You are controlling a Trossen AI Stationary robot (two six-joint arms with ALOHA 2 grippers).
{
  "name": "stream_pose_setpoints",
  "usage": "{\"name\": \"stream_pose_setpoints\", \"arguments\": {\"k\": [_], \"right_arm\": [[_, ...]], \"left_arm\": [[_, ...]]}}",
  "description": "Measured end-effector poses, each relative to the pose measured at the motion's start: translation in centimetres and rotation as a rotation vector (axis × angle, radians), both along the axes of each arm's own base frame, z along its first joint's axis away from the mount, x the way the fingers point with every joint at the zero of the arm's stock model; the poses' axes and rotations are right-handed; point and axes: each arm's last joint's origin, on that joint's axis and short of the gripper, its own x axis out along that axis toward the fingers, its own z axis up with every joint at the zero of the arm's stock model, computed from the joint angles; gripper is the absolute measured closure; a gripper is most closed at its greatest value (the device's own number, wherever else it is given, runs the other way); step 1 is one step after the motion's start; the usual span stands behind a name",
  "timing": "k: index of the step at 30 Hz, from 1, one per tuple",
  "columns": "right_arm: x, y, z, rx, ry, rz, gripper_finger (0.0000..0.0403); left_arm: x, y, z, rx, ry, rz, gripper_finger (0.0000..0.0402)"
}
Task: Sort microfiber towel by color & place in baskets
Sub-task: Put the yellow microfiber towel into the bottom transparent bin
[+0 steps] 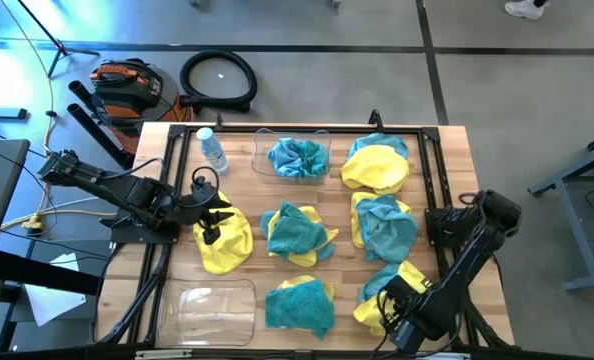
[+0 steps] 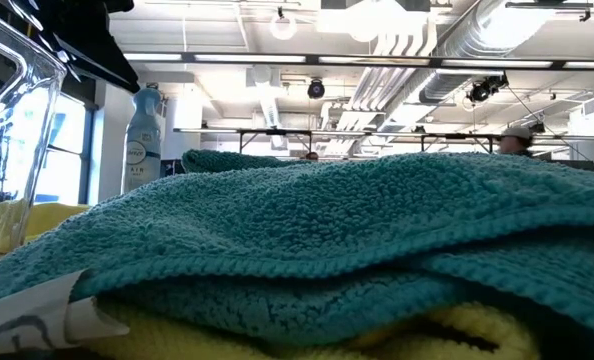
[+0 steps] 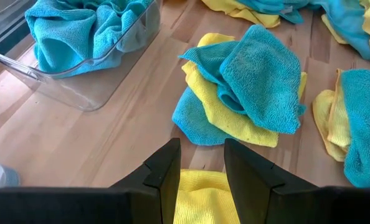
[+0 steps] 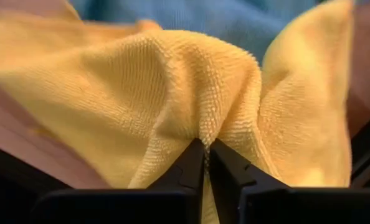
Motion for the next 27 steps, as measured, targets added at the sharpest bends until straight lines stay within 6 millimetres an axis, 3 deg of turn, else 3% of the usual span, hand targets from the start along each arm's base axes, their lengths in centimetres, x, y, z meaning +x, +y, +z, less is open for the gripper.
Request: {"name": "stream_pose_setpoints", "arguments": {"k": [13, 20, 27], "right_arm": [[1.0, -2.1, 10.2, -0.29, -0.359, 0.116, 0.0401], [4.9, -4.5, 15.1, -0.356, -0.51, 0.276, 0.0402], [9.5, -7.3, 17.2, -0.421, -0.606, 0.451, 0.0402]], "left_arm": [[0.0, 0.0, 0.0, -0.001, 0.002, -0.003, 0.0289], [0.0, 0.0, 0.0, 0.023, 0.01, -0.024, 0.0289], [0.0, 0.0, 0.0, 0.022, 0.005, -0.024, 0.0289]]}}
